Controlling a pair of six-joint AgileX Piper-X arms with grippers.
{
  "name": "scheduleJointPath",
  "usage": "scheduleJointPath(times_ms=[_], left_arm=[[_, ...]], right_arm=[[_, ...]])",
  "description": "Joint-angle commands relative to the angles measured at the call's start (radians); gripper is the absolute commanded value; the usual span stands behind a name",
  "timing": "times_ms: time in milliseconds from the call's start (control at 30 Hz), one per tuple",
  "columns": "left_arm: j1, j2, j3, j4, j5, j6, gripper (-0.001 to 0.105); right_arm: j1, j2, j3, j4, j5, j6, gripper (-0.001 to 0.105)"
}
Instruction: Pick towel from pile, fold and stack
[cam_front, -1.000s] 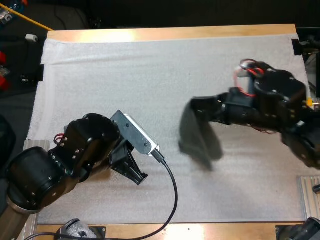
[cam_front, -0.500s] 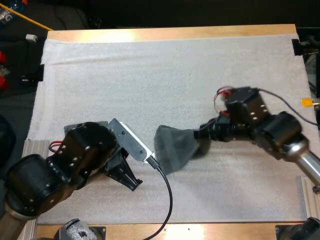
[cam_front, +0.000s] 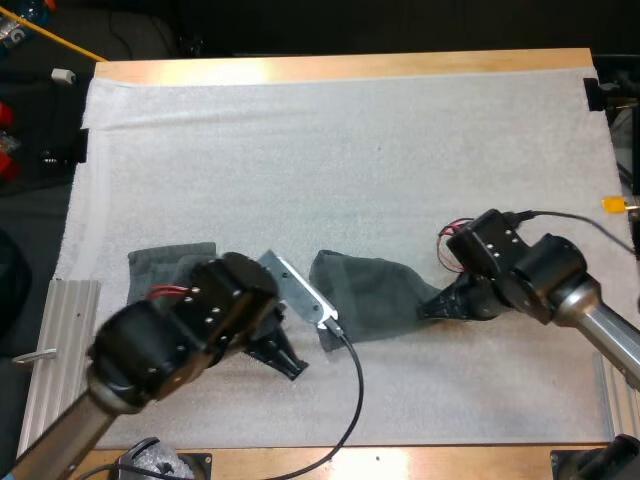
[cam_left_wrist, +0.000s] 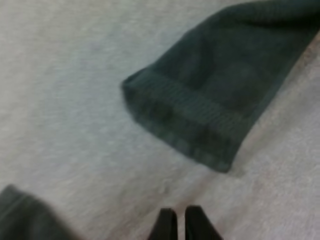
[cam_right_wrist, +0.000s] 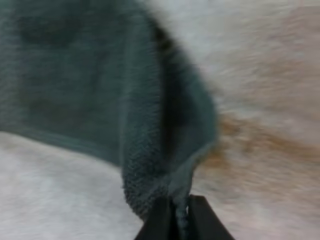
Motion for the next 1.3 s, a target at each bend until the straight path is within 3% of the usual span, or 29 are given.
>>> scheduleJointPath(times_ms=[0, 233, 333, 500, 600, 1133, 1200, 1267], left_arm=[[0.000, -0.001, 0.029, -0.061, 0.014, -0.004, 0.000], [0.000, 0.052, 0.233, -0.265, 0.116, 0.076, 0.003], [0.000, 0.115, 0.282, -0.325, 0.140, 0.084, 0.021], [-0.002, 0.250, 0.289, -0.397, 0.144, 0.099, 0.051], [-0.007, 0.332, 0.289, -0.427, 0.171, 0.105, 0.051], [-0.065, 0.602, 0.289, -0.560, 0.131, 0.105, 0.051], [-0.065, 0.626, 0.289, -0.560, 0.130, 0.105, 0.049], [-0.065, 0.635, 0.289, -0.560, 0.130, 0.103, 0.038]], right_arm=[[-0.007, -0.014, -0.007, 0.019, 0.030, -0.015, 0.000], [-0.102, -0.045, -0.005, 0.028, -0.005, -0.022, 0.000], [-0.139, -0.047, -0.005, 0.035, -0.049, -0.036, 0.000], [-0.152, -0.047, -0.005, 0.040, -0.054, -0.037, 0.000], [-0.152, -0.047, -0.005, 0.040, -0.054, -0.037, 0.000], [-0.152, -0.047, -0.005, 0.037, -0.054, -0.037, 0.000], [-0.152, -0.047, -0.005, 0.037, -0.054, -0.037, 0.000], [-0.152, -0.047, -0.005, 0.037, -0.054, -0.037, 0.000]])
